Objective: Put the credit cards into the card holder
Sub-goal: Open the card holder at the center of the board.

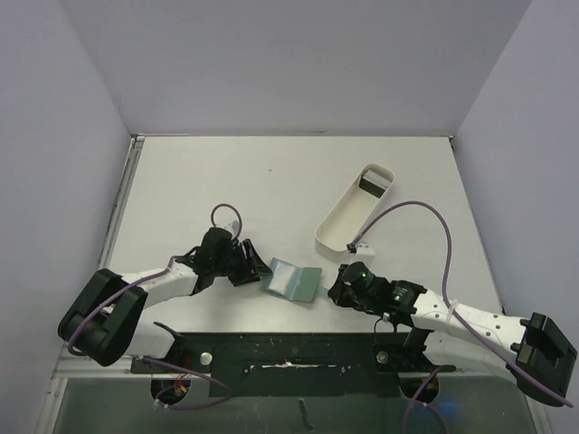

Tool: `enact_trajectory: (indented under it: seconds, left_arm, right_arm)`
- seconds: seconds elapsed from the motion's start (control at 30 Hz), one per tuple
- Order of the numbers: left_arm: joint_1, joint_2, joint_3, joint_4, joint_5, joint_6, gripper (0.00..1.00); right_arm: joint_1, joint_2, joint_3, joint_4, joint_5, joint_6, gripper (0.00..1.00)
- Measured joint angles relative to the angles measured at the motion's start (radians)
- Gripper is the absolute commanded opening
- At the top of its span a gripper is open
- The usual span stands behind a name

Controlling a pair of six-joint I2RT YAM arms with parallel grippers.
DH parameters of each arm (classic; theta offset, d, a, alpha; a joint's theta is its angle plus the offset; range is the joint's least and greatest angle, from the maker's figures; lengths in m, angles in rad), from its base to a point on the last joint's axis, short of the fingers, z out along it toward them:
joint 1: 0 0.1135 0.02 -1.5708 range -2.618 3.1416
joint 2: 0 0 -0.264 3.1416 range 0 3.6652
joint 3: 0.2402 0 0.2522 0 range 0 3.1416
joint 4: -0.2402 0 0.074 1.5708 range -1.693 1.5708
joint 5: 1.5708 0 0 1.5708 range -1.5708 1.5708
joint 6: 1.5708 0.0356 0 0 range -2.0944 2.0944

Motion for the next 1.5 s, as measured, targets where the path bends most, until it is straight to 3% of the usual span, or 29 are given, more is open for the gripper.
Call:
enact_trajectory:
  seconds: [0.4,0.73,1.03,1.13,1.23,1.37,1.5]
  left_arm:
    - [0.0,0.09,0.004,0.139,0.077,-0.018,0.47]
    - [0.0,0.146,-0.042,0.299,0.156,-0.113,0.31]
    - [-0.015,0.174,-0.081,0.449,0.202,-0.194,0.24]
    - [-0.029,0.196,-0.081,0.481,0.208,-0.211,0.14]
    - [-0.042,0.199,-0.081,0.497,0.209,-0.221,0.0]
    - [-0.048,0.192,-0.081,0.496,0.207,-0.219,0.0]
    - [-0.052,0.13,-0.08,0.438,0.19,-0.206,0.0]
  right_arm:
    - [-0.012,0.0,-0.031,-0.025,0.014,0.008,0.0]
    - [-0.013,-0.002,-0.049,-0.027,0.014,0.019,0.0]
    - [-0.013,-0.016,-0.063,-0.026,0.014,0.026,0.0]
    - [-0.013,-0.016,-0.064,-0.026,0.014,0.027,0.0]
    - [-0.013,-0.016,-0.064,-0.026,0.014,0.027,0.07]
    - [-0.013,-0.017,-0.039,-0.078,0.016,0.039,0.25]
    - [-0.011,-0.041,0.045,-0.163,0.03,0.052,0.37]
